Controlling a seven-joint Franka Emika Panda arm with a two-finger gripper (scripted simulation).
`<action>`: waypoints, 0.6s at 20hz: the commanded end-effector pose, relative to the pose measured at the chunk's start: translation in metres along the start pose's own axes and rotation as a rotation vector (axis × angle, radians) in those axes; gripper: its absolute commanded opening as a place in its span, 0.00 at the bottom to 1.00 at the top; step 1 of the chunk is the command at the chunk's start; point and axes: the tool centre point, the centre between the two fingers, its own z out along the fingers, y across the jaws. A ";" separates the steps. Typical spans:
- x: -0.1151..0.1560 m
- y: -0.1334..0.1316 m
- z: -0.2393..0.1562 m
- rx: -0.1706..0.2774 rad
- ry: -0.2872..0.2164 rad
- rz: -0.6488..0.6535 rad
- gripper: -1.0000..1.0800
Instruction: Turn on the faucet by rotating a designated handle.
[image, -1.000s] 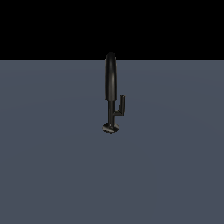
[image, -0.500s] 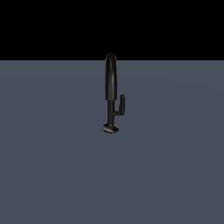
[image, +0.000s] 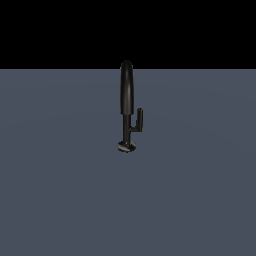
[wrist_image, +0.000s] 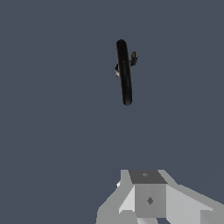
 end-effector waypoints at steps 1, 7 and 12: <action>0.013 0.000 0.003 0.027 -0.032 0.032 0.00; 0.048 0.000 0.012 0.101 -0.117 0.118 0.00; 0.077 0.002 0.023 0.164 -0.189 0.192 0.00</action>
